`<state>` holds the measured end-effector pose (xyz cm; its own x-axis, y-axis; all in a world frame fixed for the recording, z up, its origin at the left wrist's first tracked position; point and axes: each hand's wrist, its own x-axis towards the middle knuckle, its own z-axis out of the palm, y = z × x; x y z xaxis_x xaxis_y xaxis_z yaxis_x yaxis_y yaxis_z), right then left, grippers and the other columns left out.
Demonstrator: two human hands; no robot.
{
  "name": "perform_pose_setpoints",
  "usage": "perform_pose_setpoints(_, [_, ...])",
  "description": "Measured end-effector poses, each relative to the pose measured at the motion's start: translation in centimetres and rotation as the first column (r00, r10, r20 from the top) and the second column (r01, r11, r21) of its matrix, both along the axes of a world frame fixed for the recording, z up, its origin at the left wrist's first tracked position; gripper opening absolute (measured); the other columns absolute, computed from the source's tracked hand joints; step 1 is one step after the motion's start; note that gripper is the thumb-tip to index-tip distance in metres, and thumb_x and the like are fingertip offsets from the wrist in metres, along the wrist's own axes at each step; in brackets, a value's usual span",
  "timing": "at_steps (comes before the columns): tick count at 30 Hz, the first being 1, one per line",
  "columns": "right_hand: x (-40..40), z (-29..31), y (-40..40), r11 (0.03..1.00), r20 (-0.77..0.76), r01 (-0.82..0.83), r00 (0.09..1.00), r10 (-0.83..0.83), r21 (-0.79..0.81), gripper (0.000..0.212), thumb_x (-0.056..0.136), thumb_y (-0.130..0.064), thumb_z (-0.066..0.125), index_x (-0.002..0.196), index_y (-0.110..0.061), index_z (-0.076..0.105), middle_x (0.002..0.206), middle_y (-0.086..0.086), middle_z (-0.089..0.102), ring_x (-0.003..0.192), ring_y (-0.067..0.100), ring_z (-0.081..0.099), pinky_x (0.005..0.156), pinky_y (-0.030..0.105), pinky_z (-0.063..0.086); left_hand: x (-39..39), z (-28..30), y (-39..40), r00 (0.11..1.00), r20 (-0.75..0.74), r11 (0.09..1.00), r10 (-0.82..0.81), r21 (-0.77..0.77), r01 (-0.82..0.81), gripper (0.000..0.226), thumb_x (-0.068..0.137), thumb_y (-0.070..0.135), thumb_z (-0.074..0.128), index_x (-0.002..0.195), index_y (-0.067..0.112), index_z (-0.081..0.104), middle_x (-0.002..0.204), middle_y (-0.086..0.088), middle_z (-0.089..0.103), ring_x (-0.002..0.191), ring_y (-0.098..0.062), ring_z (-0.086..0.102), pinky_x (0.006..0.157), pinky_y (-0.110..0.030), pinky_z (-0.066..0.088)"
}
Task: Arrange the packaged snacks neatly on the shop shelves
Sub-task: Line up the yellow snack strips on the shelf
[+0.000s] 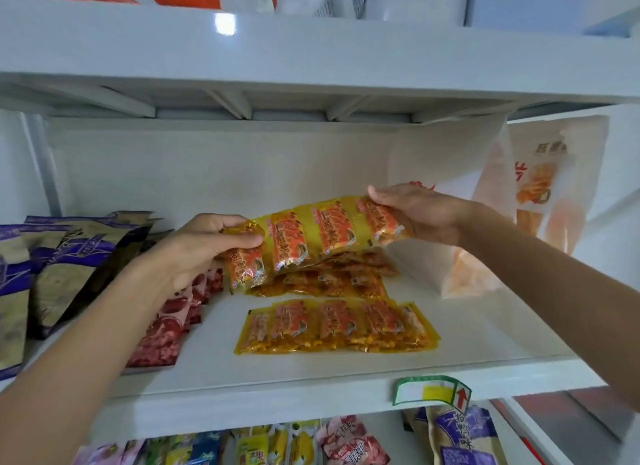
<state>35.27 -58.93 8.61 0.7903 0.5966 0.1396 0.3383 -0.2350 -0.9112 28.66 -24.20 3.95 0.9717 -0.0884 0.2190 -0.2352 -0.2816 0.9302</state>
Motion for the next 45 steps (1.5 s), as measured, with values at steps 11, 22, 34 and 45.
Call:
perform_pose_setpoints(11, [-0.9, -5.0, -3.2, 0.986, 0.17, 0.164, 0.972, -0.164, 0.014, 0.026, 0.092, -0.024, 0.077, 0.111, -0.005, 0.076, 0.11, 0.018, 0.076, 0.106, 0.034, 0.072, 0.099, 0.036, 0.055, -0.9, -1.4, -1.9, 0.992, 0.047, 0.993, 0.115, -0.012, -0.114, 0.062, 0.053, 0.053, 0.097, 0.108, 0.03, 0.079, 0.093, -0.001, 0.079, 0.085, -0.011, 0.07, 0.078, -0.027, 0.045])
perform_pose_setpoints(22, [-3.5, -9.7, -6.6, 0.914, 0.996, 0.397, 0.055, 0.063, -0.08, 0.012, 0.103, -0.022, 0.069, 0.105, -0.014, 0.078, 0.104, -0.002, 0.075, 0.094, 0.022, 0.07, 0.073, 0.041, 0.056, -3.6, -4.0, -1.9, 0.717, 0.693, 0.841, -0.082, 0.434, -0.323, 0.015, 0.082, 0.02, 0.083, 0.093, 0.029, 0.08, 0.106, 0.02, 0.078, 0.097, 0.002, 0.074, 0.089, -0.031, 0.061])
perform_pose_setpoints(34, [-5.8, -14.1, -7.6, 0.899, 0.897, 0.358, 0.436, 0.077, -0.252, 0.04, 0.094, -0.028, 0.053, 0.128, -0.029, 0.073, 0.128, -0.014, 0.068, 0.121, 0.007, 0.061, 0.095, 0.042, 0.05, -4.8, -9.8, -0.8, 0.84, 0.516, 0.779, -0.166, 0.591, -0.209, 0.071, 0.08, -0.014, 0.057, 0.121, 0.042, 0.074, 0.133, 0.031, 0.065, 0.134, 0.003, 0.054, 0.117, -0.044, 0.043])
perform_pose_setpoints(45, [-5.3, -14.2, -7.4, 0.841, 0.758, 0.256, 0.604, 0.246, -0.477, 0.045, 0.111, -0.055, 0.029, 0.154, -0.052, 0.041, 0.164, -0.025, 0.035, 0.148, -0.005, 0.035, 0.12, 0.033, 0.038, -4.5, -10.2, -1.2, 0.832, 0.469, 0.742, -0.295, 0.662, -0.11, 0.036, 0.105, 0.055, 0.046, 0.123, 0.042, 0.074, 0.135, 0.029, 0.065, 0.129, 0.0, 0.06, 0.107, -0.052, 0.049])
